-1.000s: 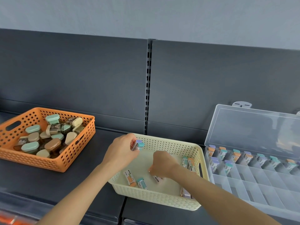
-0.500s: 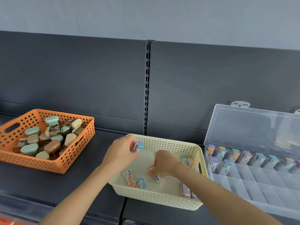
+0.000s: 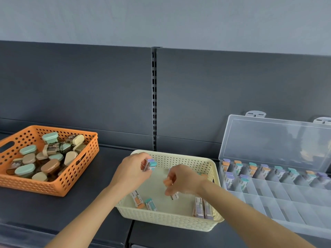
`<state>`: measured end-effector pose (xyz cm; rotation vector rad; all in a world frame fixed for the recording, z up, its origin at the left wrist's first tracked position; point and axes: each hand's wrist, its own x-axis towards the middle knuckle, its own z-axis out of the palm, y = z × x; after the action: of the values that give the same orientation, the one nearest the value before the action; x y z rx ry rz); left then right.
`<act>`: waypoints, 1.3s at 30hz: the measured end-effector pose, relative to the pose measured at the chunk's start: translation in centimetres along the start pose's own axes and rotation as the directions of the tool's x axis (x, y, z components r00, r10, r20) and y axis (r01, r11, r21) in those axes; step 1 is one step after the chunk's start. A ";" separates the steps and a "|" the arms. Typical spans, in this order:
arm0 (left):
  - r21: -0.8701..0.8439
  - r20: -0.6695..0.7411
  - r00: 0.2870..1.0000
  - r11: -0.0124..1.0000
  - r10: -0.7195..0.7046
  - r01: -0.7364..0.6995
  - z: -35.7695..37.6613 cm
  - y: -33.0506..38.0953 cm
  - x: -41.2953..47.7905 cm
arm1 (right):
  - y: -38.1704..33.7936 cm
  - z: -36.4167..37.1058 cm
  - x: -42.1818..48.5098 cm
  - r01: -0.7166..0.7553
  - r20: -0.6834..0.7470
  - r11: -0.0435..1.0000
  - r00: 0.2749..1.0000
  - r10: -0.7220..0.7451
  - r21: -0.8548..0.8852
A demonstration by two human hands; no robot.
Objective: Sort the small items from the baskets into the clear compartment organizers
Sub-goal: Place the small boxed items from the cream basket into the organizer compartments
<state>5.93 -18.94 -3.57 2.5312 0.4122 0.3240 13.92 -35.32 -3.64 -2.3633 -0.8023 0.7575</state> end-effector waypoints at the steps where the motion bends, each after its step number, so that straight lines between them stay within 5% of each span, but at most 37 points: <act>1: -0.010 0.008 1.000 1.000 0.006 -0.006 0.2 0.3 0.1 | 0.2 -0.7 -0.5 0.000 -0.036 1.000 0.999 0.001 0.024; 7: -0.088 0.045 0.995 0.992 0.091 -0.086 1.6 3.7 0.7 | 2.6 -4.4 -3.2 0.045 -0.311 0.999 0.949 -0.045 -0.006; 19: -0.187 0.104 0.941 0.935 0.323 -0.301 5.6 14.2 1.7 | 10.9 -11.0 -9.8 0.042 -0.578 0.992 0.816 0.033 0.116; 30: -0.198 0.288 0.839 0.886 0.462 -0.420 12.2 23.1 2.2 | 19.4 -14.2 -14.3 -0.143 -0.603 0.990 0.789 0.123 0.014; 39: -0.093 0.434 0.804 0.908 0.406 -0.408 16.4 24.1 3.9 | 22.5 -13.6 -13.7 -0.106 -0.484 0.980 0.875 0.012 -0.167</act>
<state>19.96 -44.79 -3.07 2.5775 -0.3197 -0.1122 21.95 -63.88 -3.57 -2.5937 -0.6043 0.0903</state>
